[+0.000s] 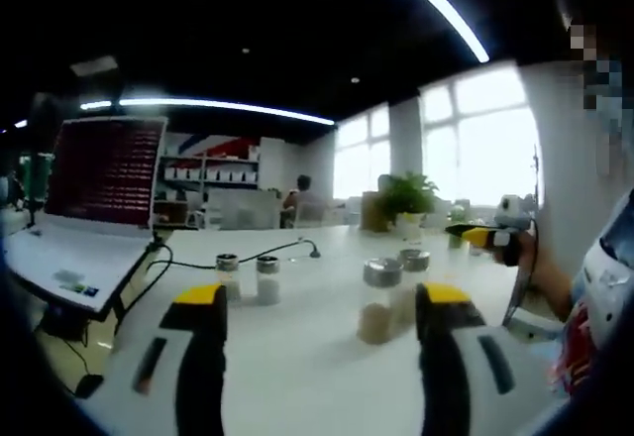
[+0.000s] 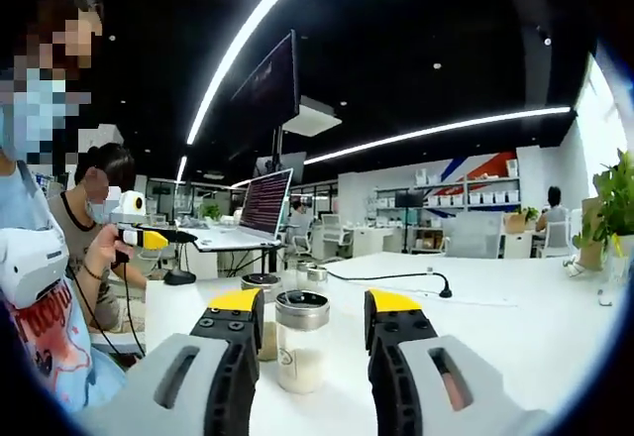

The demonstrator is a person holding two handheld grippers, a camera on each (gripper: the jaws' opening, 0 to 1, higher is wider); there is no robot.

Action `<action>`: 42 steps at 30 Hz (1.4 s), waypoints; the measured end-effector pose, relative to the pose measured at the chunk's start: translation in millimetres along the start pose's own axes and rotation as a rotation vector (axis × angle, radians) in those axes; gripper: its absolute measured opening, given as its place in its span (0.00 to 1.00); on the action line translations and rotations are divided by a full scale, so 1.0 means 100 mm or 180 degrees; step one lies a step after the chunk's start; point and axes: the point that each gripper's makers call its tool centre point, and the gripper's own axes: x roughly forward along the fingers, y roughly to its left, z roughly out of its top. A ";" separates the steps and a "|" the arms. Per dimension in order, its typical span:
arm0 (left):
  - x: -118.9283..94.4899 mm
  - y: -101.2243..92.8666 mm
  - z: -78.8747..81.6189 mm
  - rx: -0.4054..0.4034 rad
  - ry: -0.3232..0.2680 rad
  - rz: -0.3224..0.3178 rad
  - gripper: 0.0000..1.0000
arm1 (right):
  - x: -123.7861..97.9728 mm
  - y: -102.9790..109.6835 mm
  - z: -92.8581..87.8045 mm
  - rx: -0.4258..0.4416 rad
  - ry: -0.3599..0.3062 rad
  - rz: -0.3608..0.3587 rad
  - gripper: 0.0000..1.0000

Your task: Rotate the seasoning bottle until the label or dispensing opening points toward the visible target arrow and the bottle remains upright within the marked orientation range

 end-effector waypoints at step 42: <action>0.18 0.01 0.52 0.0284 -0.0846 0.0114 1.00 | -0.68 -0.18 -0.19 0.0131 0.0168 -0.0624 0.75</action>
